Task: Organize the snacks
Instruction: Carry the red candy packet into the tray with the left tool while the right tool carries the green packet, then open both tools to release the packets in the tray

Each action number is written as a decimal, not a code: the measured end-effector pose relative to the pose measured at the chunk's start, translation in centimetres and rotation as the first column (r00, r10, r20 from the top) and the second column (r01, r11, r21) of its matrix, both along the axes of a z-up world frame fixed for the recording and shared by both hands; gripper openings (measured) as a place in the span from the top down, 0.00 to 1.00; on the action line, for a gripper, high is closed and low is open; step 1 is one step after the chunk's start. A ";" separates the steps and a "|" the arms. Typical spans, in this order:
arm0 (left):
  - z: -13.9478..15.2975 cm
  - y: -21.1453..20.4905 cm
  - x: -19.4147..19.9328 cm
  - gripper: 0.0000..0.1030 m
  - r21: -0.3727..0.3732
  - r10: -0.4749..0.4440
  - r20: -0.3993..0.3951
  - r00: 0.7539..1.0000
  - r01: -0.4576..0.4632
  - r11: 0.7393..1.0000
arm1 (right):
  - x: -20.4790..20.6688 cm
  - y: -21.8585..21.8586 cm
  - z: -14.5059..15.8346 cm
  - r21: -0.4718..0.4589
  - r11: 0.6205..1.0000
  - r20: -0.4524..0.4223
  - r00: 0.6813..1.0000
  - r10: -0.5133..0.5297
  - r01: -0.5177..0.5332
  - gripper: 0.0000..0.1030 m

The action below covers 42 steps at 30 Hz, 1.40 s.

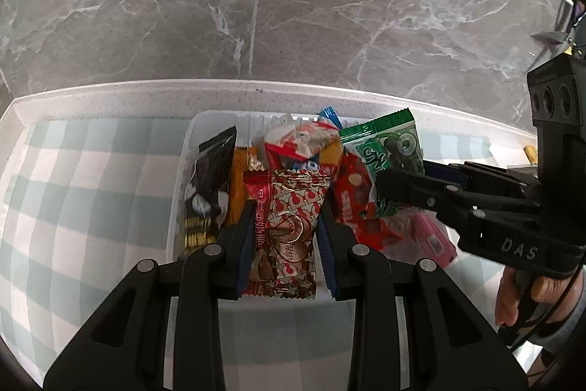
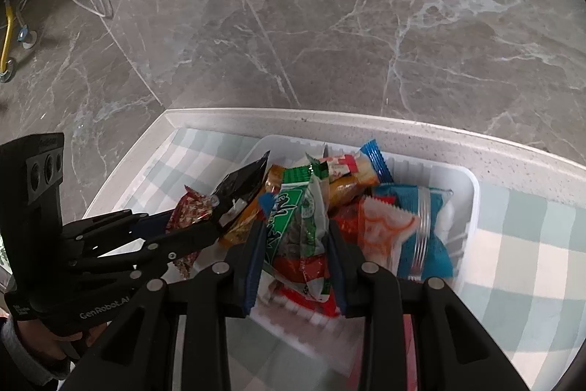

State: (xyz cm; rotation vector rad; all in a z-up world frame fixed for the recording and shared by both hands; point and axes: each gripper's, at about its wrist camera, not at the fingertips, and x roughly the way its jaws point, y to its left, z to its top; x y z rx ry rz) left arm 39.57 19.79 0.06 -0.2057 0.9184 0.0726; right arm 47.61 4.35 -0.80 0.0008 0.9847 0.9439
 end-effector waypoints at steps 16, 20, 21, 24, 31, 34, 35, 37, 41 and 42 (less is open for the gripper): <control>-2.9 0.9 5.5 0.72 0.011 -0.005 -0.029 1.000 0.005 1.000 | 2.3 1.7 -0.7 -0.012 1.000 0.014 1.000 -0.010 0.010 0.66; -3.4 0.9 5.6 0.71 0.015 -0.005 -0.029 1.000 0.005 1.000 | 2.5 1.9 -1.0 -0.018 1.000 0.016 1.000 -0.011 0.011 0.66; -3.5 1.0 5.7 0.71 0.018 -0.003 -0.028 1.000 0.003 1.000 | 2.5 1.9 -1.1 -0.021 1.000 0.015 1.000 -0.010 0.010 0.66; -3.8 1.0 6.2 0.71 0.023 0.001 -0.031 1.000 0.000 1.000 | 2.6 2.1 -1.1 -0.031 0.999 0.024 1.000 -0.009 0.009 0.66; -3.9 1.1 6.5 0.56 0.027 0.020 -0.024 1.000 -0.020 0.999 | 2.0 2.6 -0.4 -0.046 0.999 0.077 0.997 -0.002 0.005 0.65; -3.4 1.1 5.9 0.56 0.028 0.026 -0.013 1.000 -0.026 0.999 | 1.8 2.4 0.0 -0.043 0.999 0.087 0.996 -0.004 0.008 0.61; -3.3 1.0 5.7 0.56 0.028 0.028 -0.012 1.000 -0.028 0.999 | 1.7 2.2 0.1 -0.041 0.999 0.090 0.996 -0.005 0.009 0.61; -3.1 1.1 5.4 0.56 0.024 0.033 -0.007 0.999 -0.033 0.999 | 1.5 1.9 0.3 -0.042 0.999 0.099 0.995 -0.005 0.010 0.61; -2.5 1.2 4.6 0.54 0.019 0.043 0.003 0.999 -0.043 0.999 | 1.1 1.5 0.8 -0.043 0.999 0.113 0.994 -0.006 0.011 0.60; -2.3 1.3 4.3 0.54 0.017 0.045 0.007 0.999 -0.046 0.999 | 1.0 1.4 0.9 -0.042 0.999 0.114 0.993 -0.007 0.012 0.60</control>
